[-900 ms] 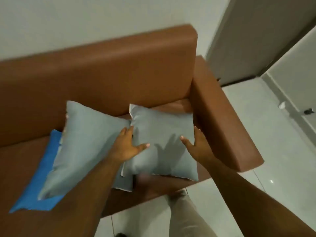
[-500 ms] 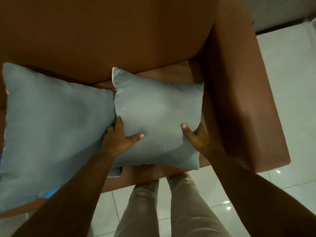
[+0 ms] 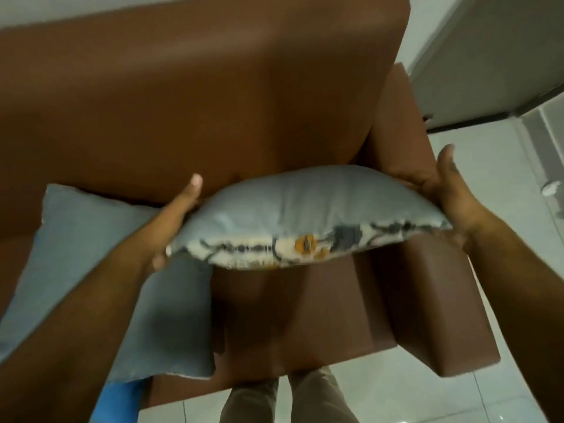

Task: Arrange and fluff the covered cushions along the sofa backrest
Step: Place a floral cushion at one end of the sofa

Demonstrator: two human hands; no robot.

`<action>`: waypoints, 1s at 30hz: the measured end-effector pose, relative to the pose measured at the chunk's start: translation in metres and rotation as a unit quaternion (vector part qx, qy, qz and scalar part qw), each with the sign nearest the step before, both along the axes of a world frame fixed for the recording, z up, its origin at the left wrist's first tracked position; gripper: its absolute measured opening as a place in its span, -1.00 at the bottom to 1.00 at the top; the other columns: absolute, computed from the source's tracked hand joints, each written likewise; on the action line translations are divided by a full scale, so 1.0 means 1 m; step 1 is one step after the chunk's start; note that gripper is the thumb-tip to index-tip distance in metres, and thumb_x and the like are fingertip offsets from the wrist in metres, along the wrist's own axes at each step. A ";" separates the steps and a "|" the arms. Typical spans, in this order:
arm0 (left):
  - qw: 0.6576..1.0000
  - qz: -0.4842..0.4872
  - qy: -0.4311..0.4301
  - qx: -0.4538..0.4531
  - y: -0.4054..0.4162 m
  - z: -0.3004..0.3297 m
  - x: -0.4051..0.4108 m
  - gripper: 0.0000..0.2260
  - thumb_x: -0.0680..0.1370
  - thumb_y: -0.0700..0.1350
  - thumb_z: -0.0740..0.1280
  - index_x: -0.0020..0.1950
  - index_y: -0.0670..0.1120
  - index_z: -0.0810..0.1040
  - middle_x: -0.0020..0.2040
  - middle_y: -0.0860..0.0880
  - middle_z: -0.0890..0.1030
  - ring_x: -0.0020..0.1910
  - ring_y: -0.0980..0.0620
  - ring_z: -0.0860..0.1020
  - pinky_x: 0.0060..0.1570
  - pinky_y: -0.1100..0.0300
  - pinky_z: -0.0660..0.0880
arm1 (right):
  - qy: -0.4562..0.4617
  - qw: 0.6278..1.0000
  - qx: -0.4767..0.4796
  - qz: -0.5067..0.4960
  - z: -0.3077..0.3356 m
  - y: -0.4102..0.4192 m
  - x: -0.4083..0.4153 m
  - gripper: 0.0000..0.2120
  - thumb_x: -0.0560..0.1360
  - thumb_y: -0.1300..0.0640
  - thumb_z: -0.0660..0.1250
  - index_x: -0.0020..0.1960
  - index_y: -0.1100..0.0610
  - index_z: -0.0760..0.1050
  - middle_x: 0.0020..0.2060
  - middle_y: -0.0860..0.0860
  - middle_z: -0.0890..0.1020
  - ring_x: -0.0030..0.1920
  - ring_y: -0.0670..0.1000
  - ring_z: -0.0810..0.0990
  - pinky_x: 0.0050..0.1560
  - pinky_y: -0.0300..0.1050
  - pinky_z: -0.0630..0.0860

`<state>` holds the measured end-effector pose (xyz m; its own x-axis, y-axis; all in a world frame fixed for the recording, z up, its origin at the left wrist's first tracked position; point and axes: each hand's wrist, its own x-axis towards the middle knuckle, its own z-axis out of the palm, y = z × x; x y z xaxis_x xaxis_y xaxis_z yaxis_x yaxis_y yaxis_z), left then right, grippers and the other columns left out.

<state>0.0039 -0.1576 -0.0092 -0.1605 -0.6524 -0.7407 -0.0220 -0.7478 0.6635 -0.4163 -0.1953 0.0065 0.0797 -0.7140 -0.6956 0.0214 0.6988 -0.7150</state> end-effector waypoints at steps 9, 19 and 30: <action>0.946 0.208 -0.135 -0.211 -0.042 -0.021 -0.038 -0.37 0.40 0.50 0.18 0.29 0.17 0.59 0.15 0.18 0.71 0.18 0.20 0.64 0.23 0.04 0.55 | 0.026 0.964 -0.218 -0.148 0.015 -0.030 0.090 -0.56 0.74 0.13 0.09 0.55 0.31 0.22 0.38 0.09 0.50 0.22 -0.33 0.52 0.14 -0.54 0.44; 0.911 0.271 -0.222 -0.218 -0.075 -0.072 -0.032 -0.41 0.32 0.46 0.42 0.20 0.18 0.43 0.12 0.22 0.65 0.09 0.30 0.62 0.27 0.11 0.56 | 0.269 0.920 -0.257 -0.122 -0.032 -0.063 0.095 -0.60 0.76 0.08 0.03 0.54 0.20 0.30 0.32 -0.09 0.44 0.42 -0.09 0.40 0.23 -0.58 0.30; 0.715 -0.104 -0.588 -0.364 -0.063 -0.042 -0.062 -0.20 0.56 0.42 0.11 0.64 -0.07 0.18 0.68 -0.21 0.01 0.65 -0.25 -0.09 0.52 -0.39 -0.14 | 0.522 0.749 -0.394 0.107 -0.070 -0.080 0.097 -0.47 0.68 -0.18 0.10 0.57 0.04 0.32 0.62 0.12 0.22 0.65 0.21 0.06 0.59 0.32 0.01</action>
